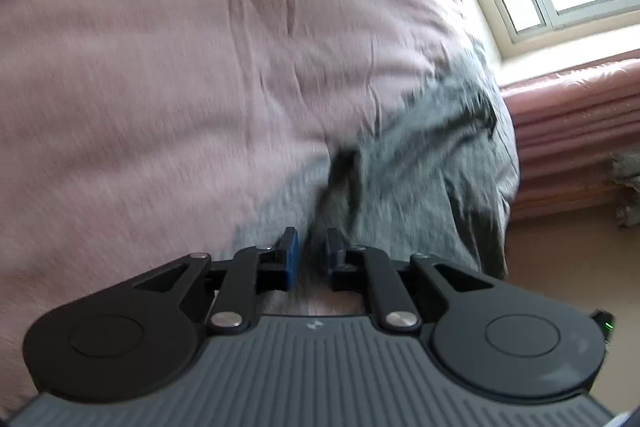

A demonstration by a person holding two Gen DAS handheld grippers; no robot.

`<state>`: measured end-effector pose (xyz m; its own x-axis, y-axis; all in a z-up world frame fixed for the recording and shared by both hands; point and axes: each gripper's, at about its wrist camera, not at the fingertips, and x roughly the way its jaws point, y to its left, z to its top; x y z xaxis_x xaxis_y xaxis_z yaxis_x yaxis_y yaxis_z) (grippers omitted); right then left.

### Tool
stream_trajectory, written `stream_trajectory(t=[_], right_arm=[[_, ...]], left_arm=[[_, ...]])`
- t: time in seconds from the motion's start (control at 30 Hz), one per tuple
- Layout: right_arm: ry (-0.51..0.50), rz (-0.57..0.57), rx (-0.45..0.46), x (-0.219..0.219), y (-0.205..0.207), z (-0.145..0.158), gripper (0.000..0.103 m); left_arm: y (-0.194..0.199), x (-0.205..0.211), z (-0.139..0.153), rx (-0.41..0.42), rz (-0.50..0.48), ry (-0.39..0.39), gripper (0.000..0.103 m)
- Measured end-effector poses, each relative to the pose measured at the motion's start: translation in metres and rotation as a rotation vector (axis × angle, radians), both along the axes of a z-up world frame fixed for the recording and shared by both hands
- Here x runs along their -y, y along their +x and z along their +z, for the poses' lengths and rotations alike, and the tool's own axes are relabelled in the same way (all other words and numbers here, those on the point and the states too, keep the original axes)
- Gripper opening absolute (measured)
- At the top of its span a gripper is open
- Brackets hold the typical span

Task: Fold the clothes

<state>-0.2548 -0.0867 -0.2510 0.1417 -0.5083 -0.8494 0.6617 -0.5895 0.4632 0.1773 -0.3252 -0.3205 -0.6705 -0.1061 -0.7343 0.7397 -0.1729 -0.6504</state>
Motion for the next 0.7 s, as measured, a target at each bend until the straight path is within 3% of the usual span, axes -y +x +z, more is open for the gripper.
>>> stream_trajectory(t=[0.1, 0.2, 0.23, 0.37, 0.4, 0.43, 0.47, 0.63, 0.67, 0.7], right_arm=[[-0.038, 0.057, -0.199, 0.007, 0.010, 0.029, 0.028], [-0.105, 0.172, -0.371, 0.029, 0.030, 0.042, 0.028], [-0.109, 0.210, -0.387, 0.039, 0.036, 0.040, 0.028], [-0.086, 0.198, -0.295, 0.045, 0.043, 0.024, 0.029], [-0.092, 0.178, -0.254, 0.039, 0.041, 0.021, 0.041], [-0.098, 0.147, -0.218, 0.028, 0.037, 0.019, 0.060], [-0.107, 0.124, -0.188, 0.016, 0.033, 0.017, 0.062], [-0.145, 0.127, -0.024, -0.013, 0.014, -0.001, 0.059], [-0.141, 0.126, -0.001, -0.012, 0.012, -0.008, 0.055], [-0.135, 0.124, 0.022, -0.011, 0.010, -0.015, 0.035]], left_arm=[[-0.004, 0.009, 0.021, 0.036, 0.012, -0.077, 0.009], [-0.032, 0.016, 0.031, 0.002, -0.069, -0.133, 0.009], [-0.044, 0.017, 0.032, -0.012, -0.105, -0.139, 0.009], [-0.077, 0.012, 0.027, -0.018, -0.194, -0.128, 0.009], [-0.079, 0.009, 0.027, -0.025, -0.197, -0.122, 0.009], [-0.079, 0.006, 0.027, -0.033, -0.194, -0.110, 0.009], [-0.078, 0.004, 0.026, -0.038, -0.189, -0.100, 0.009], [-0.071, -0.004, 0.019, -0.033, -0.161, -0.044, 0.009], [-0.072, -0.004, 0.018, -0.025, -0.158, -0.036, 0.009], [-0.072, -0.004, 0.015, -0.025, -0.154, -0.028, 0.009]])
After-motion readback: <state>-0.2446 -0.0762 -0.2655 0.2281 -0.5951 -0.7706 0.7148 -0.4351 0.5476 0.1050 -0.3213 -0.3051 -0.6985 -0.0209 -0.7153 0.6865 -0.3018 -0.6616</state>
